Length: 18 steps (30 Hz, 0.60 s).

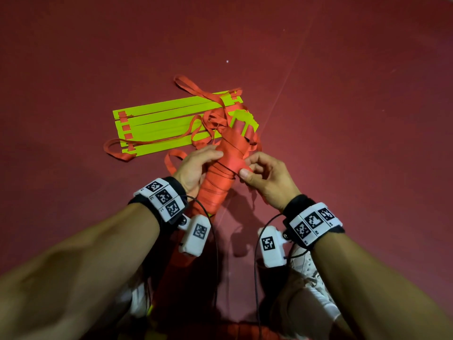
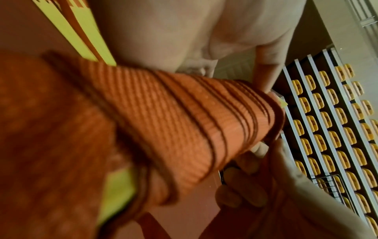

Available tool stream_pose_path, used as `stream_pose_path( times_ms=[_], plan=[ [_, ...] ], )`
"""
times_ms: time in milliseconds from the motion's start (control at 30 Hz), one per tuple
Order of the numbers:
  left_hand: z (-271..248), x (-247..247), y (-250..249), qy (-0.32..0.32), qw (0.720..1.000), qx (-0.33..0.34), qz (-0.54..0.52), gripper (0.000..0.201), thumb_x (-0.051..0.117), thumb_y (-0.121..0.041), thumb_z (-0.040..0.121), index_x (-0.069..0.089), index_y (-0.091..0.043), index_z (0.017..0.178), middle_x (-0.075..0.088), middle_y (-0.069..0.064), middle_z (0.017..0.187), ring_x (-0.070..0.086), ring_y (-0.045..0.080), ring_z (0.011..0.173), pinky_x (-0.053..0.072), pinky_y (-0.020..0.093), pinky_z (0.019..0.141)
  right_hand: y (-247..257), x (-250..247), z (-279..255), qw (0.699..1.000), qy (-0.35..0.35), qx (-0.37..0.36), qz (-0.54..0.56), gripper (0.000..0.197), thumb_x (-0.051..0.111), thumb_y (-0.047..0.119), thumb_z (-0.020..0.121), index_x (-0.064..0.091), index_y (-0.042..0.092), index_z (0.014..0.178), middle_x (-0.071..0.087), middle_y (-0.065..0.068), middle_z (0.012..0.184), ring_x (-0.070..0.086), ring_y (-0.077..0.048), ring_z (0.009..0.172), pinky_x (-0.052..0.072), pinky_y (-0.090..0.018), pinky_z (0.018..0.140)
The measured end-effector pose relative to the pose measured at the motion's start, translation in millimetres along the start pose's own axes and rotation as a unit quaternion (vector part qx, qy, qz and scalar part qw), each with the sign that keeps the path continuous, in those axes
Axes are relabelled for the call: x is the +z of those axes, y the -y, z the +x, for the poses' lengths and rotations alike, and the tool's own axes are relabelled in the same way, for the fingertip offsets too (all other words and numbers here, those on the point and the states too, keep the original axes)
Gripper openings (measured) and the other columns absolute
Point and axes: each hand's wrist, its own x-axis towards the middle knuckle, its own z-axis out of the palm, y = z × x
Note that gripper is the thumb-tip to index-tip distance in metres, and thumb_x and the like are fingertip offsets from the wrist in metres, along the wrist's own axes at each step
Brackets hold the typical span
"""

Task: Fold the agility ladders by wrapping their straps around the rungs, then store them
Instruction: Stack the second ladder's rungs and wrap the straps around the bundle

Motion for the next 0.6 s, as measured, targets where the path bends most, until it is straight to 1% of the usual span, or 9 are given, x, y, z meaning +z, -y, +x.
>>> stream_pose_path(
  times_ms=[33, 67, 133, 200, 267, 367, 400, 500, 600],
  plan=[
    [0.3, 1.0, -0.4, -0.013, 1.000, -0.003, 0.007, 0.011, 0.060, -0.018, 0.089, 0.063, -0.011, 0.097, 0.061, 0.009, 0.085, 0.056, 0.022, 0.072, 0.049, 0.031, 0.065, -0.6, 1.2, 0.3, 1.000, -0.011, -0.002, -0.005, 0.017, 0.072, 0.022, 0.085, 0.061, 0.011, 0.091, 0.064, -0.002, 0.070, 0.053, -0.012, 0.060, 0.043, -0.025, 0.056],
    [1.2, 1.9, 0.8, -0.020, 1.000, -0.007, 0.011, 0.016, 0.061, -0.021, 0.088, 0.062, -0.007, 0.097, 0.060, 0.013, 0.087, 0.056, 0.026, 0.076, 0.050, 0.033, 0.068, -1.2, 2.7, 0.8, 1.000, -0.026, -0.006, -0.016, 0.019, 0.073, 0.023, 0.083, 0.061, 0.010, 0.090, 0.063, -0.005, 0.071, 0.052, -0.012, 0.060, 0.043, -0.026, 0.057],
    [1.8, 2.5, 4.3, -0.013, 1.000, -0.009, 0.026, 0.060, 0.074, -0.035, 0.075, 0.058, 0.009, 0.113, 0.062, 0.028, 0.103, 0.059, 0.037, 0.089, 0.052, 0.047, 0.083, -0.8, 4.5, 1.4, 0.998, -0.053, -0.016, -0.035, 0.020, 0.074, 0.026, 0.082, 0.060, 0.013, 0.087, 0.059, -0.010, 0.072, 0.049, -0.012, 0.063, 0.040, -0.025, 0.058],
    [-1.9, 4.7, 2.8, 0.014, 0.998, -0.004, 0.061, 0.089, 0.083, -0.045, 0.063, 0.054, 0.006, 0.128, 0.066, 0.032, 0.116, 0.064, 0.040, 0.098, 0.053, 0.055, 0.091, 1.0, 4.8, 1.4, 0.997, -0.059, -0.028, -0.047, 0.019, 0.076, 0.025, 0.082, 0.059, 0.017, 0.083, 0.055, -0.007, 0.071, 0.046, -0.010, 0.062, 0.039, -0.024, 0.058],
    [-2.8, 3.8, 2.1, 0.041, 0.993, 0.001, 0.114, 0.097, 0.090, -0.046, 0.055, 0.052, -0.001, 0.132, 0.071, 0.024, 0.113, 0.070, 0.035, 0.098, 0.059, 0.050, 0.088, 1.7, 2.9, 1.7, 0.996, -0.057, -0.029, -0.065, 0.019, 0.077, 0.025, 0.083, 0.059, 0.018, 0.081, 0.054, -0.004, 0.069, 0.045, -0.010, 0.061, 0.038, -0.026, 0.057],
    [0.6, 2.0, 2.1, 0.045, 0.987, 0.018, 0.153, 0.086, 0.092, -0.034, 0.059, 0.053, -0.002, 0.129, 0.075, 0.013, 0.104, 0.074, 0.025, 0.092, 0.059, 0.039, 0.080, 3.8, 2.0, 1.5, 0.995, -0.054, -0.027, -0.076, 0.021, 0.078, 0.026, 0.083, 0.060, 0.015, 0.081, 0.057, -0.006, 0.068, 0.045, -0.007, 0.057, 0.038, -0.022, 0.053],
    [2.0, 1.4, 2.5, 0.034, 0.986, 0.025, 0.159, 0.080, 0.091, -0.033, 0.059, 0.057, -0.004, 0.126, 0.075, 0.015, 0.104, 0.073, 0.029, 0.092, 0.060, 0.043, 0.082, 4.4, 2.7, 1.6, 0.996, -0.055, -0.027, -0.072, 0.023, 0.077, 0.029, 0.082, 0.060, 0.014, 0.081, 0.058, -0.007, 0.069, 0.046, -0.006, 0.056, 0.038, -0.020, 0.052],
    [4.4, -0.8, -0.1, 0.012, 0.980, 0.052, 0.191, 0.069, 0.090, -0.046, 0.053, 0.069, -0.013, 0.110, 0.074, 0.019, 0.105, 0.071, 0.042, 0.099, 0.056, 0.058, 0.092, 5.8, 5.0, 1.5, 0.997, -0.050, -0.019, -0.047, 0.024, 0.075, 0.030, 0.081, 0.061, 0.010, 0.083, 0.058, -0.011, 0.070, 0.045, -0.004, 0.054, 0.038, -0.018, 0.052],
    [8.8, -5.5, -4.7, 0.010, 0.961, 0.073, 0.265, 0.053, 0.083, -0.059, 0.052, 0.077, -0.023, 0.090, 0.077, 0.013, 0.094, 0.073, 0.032, 0.086, 0.057, 0.055, 0.090, 5.1, 3.5, 2.3, 0.999, -0.032, -0.012, -0.039, 0.011, 0.073, 0.014, 0.089, 0.063, 0.010, 0.086, 0.062, -0.005, 0.069, 0.050, -0.002, 0.054, 0.041, -0.019, 0.054]
  ],
)
